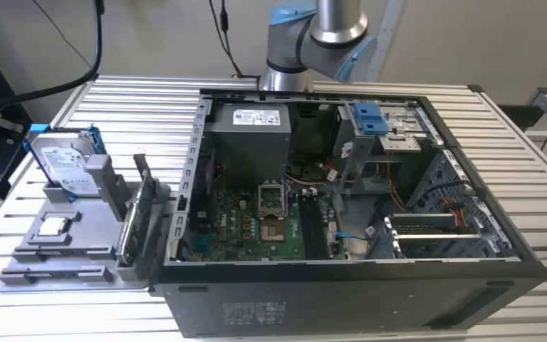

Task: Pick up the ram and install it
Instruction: 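Pick up the ram and move it above insertion slot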

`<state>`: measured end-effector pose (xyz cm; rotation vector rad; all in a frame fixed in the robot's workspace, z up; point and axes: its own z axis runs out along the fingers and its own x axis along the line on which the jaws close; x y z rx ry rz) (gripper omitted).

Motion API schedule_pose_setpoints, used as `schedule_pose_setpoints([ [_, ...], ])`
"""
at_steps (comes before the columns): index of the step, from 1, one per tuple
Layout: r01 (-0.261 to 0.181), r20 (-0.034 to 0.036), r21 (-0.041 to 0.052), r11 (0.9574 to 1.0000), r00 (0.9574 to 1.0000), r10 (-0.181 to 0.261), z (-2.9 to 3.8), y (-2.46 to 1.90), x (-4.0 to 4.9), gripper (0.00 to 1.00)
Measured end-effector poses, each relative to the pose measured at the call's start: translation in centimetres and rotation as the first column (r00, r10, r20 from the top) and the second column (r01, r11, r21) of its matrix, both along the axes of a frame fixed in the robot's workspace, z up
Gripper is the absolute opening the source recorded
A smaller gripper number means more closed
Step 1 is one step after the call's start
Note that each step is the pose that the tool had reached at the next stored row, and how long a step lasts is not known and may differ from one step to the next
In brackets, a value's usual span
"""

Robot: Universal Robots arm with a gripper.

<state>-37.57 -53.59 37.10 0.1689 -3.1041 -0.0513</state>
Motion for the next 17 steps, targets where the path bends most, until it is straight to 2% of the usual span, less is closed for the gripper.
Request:
schedule_pose_setpoints([
  [9,-0.070,-0.0001,-0.0027,0.9975,0.9975,0.070,0.00,0.00,-0.01,0.11],
  [17,-0.141,-0.0004,-0.0053,0.9900,0.9901,0.141,0.00,0.00,-0.01,0.11],
])
